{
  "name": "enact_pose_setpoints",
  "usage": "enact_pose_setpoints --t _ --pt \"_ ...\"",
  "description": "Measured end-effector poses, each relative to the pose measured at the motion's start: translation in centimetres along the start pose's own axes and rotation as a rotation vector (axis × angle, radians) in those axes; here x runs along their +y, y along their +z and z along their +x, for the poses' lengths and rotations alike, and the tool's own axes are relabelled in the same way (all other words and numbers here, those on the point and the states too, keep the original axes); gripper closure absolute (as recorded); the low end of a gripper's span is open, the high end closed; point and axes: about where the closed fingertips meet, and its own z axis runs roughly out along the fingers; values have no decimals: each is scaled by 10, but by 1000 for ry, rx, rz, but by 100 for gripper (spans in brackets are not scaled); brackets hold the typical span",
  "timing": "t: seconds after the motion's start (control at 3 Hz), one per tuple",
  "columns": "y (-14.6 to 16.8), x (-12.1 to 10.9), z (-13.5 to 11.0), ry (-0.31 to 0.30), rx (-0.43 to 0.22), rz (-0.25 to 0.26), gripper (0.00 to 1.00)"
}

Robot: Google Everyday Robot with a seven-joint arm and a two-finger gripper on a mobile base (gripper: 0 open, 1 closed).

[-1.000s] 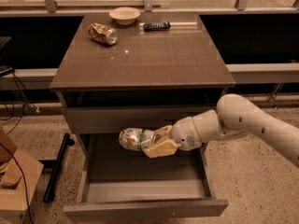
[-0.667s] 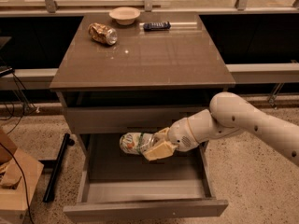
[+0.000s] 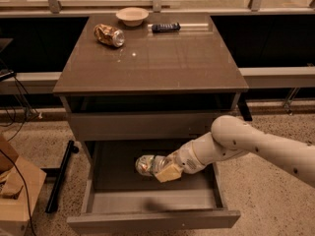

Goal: Place 7up can into middle drawer

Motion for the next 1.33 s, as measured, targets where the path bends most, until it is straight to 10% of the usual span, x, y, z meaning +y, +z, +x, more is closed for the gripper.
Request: enact_pose_setpoints --t 0.67,1.33 --pt "41 -49 67 148 -8 100 96" --pt "80 -81 123 296 -49 141 55"
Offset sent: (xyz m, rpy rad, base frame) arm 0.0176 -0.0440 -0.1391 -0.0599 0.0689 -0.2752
